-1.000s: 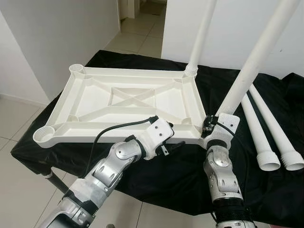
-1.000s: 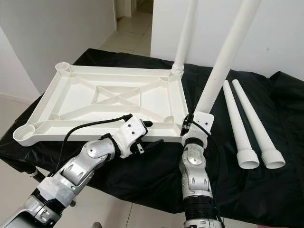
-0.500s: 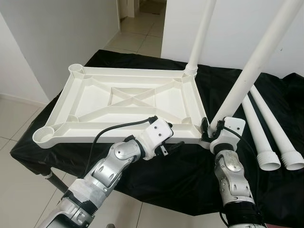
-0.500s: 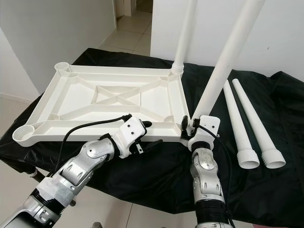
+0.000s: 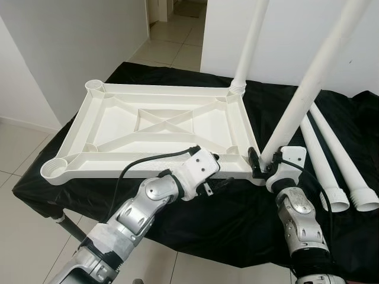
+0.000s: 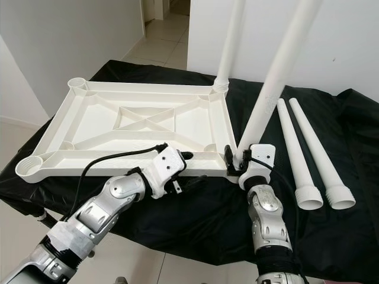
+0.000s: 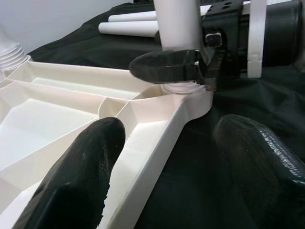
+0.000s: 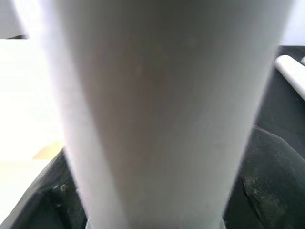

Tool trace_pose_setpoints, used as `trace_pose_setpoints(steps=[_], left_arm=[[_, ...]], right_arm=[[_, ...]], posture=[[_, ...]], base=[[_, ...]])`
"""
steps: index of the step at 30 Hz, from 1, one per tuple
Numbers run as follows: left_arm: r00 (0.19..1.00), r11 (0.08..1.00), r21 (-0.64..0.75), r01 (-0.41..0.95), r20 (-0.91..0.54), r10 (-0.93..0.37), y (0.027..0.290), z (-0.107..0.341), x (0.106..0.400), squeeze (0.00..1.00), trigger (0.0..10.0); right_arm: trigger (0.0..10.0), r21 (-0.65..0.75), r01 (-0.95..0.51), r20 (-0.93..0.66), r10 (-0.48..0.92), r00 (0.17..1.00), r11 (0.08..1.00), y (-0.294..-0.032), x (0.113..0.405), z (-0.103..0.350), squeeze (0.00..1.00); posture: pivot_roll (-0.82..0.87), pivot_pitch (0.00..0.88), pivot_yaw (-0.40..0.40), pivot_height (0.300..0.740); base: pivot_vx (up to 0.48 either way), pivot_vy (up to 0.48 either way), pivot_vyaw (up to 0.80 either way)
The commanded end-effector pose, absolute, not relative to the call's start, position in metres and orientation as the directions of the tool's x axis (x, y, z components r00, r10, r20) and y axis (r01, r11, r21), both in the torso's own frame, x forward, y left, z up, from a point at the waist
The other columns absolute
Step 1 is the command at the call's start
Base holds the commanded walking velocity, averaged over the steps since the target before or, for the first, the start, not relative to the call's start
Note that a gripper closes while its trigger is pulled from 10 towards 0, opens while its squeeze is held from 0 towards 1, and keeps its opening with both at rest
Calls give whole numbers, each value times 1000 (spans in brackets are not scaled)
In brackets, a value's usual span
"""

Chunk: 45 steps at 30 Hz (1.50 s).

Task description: Building children table

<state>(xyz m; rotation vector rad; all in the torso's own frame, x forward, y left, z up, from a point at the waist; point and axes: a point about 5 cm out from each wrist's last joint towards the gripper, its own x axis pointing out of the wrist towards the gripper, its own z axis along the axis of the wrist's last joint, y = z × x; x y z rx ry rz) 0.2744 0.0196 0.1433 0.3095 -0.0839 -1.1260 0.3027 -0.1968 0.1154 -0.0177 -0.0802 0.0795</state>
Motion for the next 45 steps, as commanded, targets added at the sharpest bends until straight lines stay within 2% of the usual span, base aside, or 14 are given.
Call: trace_pose_setpoints(steps=[1,13,14,15,16,28,29,30,31,32,33,42,44,45], left_arm=[[332,291,261,920,-132,-934,18,139,268,0,10000],[308,267,249,931,-143,-941,16,138,267,0,10000],[310,268,250,930,-145,-940,16,139,268,0,10000],[310,268,250,930,-145,-940,16,139,268,0,10000],[312,269,253,929,-147,-939,17,139,268,0,10000],[320,276,257,926,-149,-936,18,139,269,0,10000],[320,275,258,926,-150,-936,18,139,270,0,10000],[319,275,258,926,-150,-936,18,139,270,0,10000],[319,274,259,926,-150,-936,18,139,270,0,10000],[319,274,259,926,-150,-936,18,139,270,0,10000],[319,273,260,926,-151,-936,19,139,270,0,10000],[318,272,260,927,-153,-936,19,140,270,0,10000],[318,272,259,927,-152,-936,19,140,270,0,10000],[318,272,259,927,-152,-936,19,140,270,0,10000]], right_arm=[[10000,-33,-121,95,123,988,992,-194,305,118,0],[9961,-121,-301,102,313,944,946,-196,320,127,0],[3137,-129,-314,98,328,940,940,-197,321,128,0],[3137,-129,-314,98,328,940,940,-197,321,128,0],[0,-133,-325,94,338,936,936,-198,322,128,0],[0,-91,-354,74,361,930,931,-203,320,119,0],[2000,-86,-349,70,355,932,933,-202,320,117,0],[6235,-80,-344,67,349,935,936,-202,319,116,0],[9412,-78,-339,64,344,937,938,-201,319,115,0],[9412,-78,-339,64,344,937,938,-201,319,115,0],[10000,-70,-324,58,328,943,944,-199,318,113,0],[10000,-65,-180,7,180,984,982,-192,319,104,0],[10000,-34,-38,-11,37,999,999,-193,320,103,0],[10000,-34,-38,-11,37,999,999,-193,320,103,0]], posture=[[-55,0,-15,740],[-57,0,-9,740],[-57,0,-11,740],[-57,0,-11,740],[-54,0,-14,740],[-52,0,-13,740],[-52,0,-13,740],[-53,0,-12,740],[-53,0,-12,740],[-53,0,-12,740],[-54,0,-10,740],[-53,0,-9,740],[-51,0,-14,740],[-51,0,-14,740]], base=[[0,0,0],[0,0,0],[0,0,0],[0,0,0],[0,0,0],[0,0,0],[0,0,0],[0,0,0],[0,0,0],[0,0,0],[0,0,0],[0,0,0],[0,0,0],[0,0,0]])
